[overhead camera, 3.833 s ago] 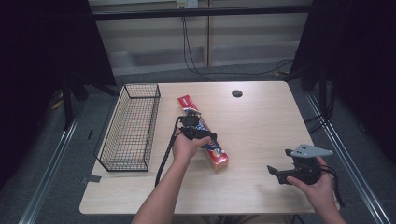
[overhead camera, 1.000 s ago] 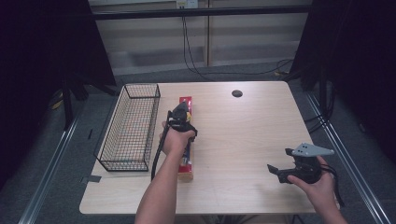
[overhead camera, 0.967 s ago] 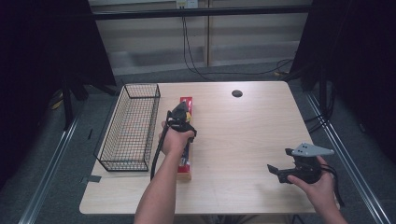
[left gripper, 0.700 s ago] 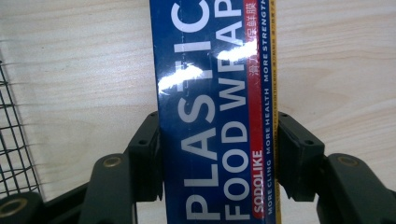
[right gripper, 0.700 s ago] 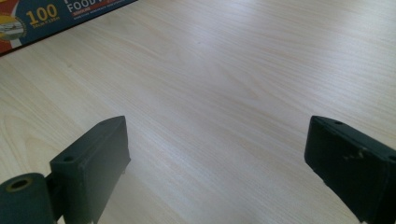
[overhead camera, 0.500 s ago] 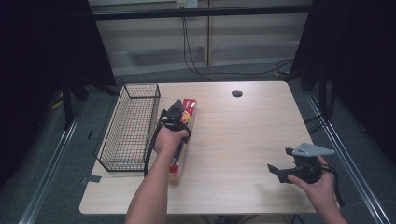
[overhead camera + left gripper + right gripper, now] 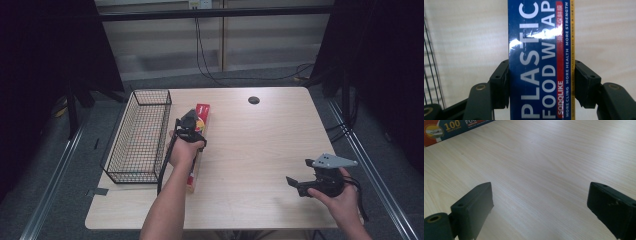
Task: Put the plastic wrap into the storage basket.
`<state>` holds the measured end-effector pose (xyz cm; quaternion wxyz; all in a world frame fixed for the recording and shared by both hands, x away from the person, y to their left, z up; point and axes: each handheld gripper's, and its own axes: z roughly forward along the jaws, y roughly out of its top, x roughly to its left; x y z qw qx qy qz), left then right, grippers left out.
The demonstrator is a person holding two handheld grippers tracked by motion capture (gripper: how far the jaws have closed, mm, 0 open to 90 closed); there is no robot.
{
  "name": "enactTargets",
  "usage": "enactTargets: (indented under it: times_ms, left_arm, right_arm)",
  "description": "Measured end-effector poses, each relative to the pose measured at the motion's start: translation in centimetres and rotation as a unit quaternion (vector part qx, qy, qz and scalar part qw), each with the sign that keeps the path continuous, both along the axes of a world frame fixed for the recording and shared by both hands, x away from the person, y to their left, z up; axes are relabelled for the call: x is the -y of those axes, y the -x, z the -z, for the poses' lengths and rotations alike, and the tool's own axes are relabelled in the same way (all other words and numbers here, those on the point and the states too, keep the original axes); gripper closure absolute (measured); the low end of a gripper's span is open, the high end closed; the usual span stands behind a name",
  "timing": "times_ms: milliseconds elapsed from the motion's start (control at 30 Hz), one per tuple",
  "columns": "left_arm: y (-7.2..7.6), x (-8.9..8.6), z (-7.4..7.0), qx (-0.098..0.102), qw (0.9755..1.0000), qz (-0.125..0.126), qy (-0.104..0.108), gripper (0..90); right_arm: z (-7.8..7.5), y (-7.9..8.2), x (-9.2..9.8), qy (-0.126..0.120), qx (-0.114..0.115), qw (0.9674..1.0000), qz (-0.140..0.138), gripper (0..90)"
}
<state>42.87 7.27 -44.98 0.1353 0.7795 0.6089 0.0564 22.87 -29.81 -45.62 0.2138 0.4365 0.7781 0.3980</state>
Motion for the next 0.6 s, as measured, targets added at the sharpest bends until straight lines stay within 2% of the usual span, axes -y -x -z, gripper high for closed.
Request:
enactTargets:
  times_ms: [33, 100, 267, 300, 333, 367, 400, 467, 533, 600]
  left_arm:
    - [0.0, 0.0, 0.0, 0.000, 1.0000, 0.000, 0.000, 39.1]
    - [-0.4, 0.4, 0.4, 0.016, 0.9998, 0.002, -0.011, 38.8]
    - [-0.8, 0.5, 0.3, 0.004, 0.9999, -0.003, -0.013, 43.1]
    - [-0.8, 0.4, 0.2, -0.005, 0.9999, -0.003, -0.013, 43.1]
    - [-0.8, 0.3, 0.0, -0.007, 0.9999, -0.009, 0.000, 43.9]
    - [-0.8, 0.3, 0.0, -0.007, 0.9999, -0.009, 0.000, 43.9]
    - [-0.8, 0.1, -0.3, -0.012, 0.9998, -0.012, 0.009, 43.9]
    - [-0.6, -0.2, -1.3, -0.018, 0.9997, -0.010, 0.013, 44.1]
    - [-0.5, -0.3, -1.7, -0.022, 0.9997, -0.008, 0.012, 44.1]
    - [-0.4, -0.5, -2.5, -0.017, 0.9997, -0.007, 0.014, 44.2]
  right_arm:
    - [0.0, 0.0, 0.0, 0.000, 0.000, 1.0000, 0.000, 6.4]
    - [-0.1, 0.0, 0.0, -0.001, 0.001, 1.0000, -0.003, 6.4]
    - [0.0, 0.0, 0.1, 0.002, -0.001, 1.0000, -0.001, 6.3]
    - [0.0, 0.0, 0.1, 0.002, -0.001, 1.0000, -0.001, 6.3]
    - [0.0, 0.0, 0.2, 0.000, -0.001, 1.0000, -0.002, 6.3]
    - [0.0, 0.0, 0.2, 0.000, -0.001, 1.0000, -0.002, 6.3]
    - [0.0, 0.0, 0.2, -0.001, 0.000, 1.0000, 0.000, 6.3]
    - [0.0, 0.0, 0.3, -0.004, -0.001, 1.0000, 0.002, 6.3]
    - [0.0, 0.0, 0.3, -0.005, -0.002, 1.0000, 0.003, 6.3]
    - [0.0, 0.0, 0.3, -0.003, 0.000, 1.0000, 0.002, 6.3]
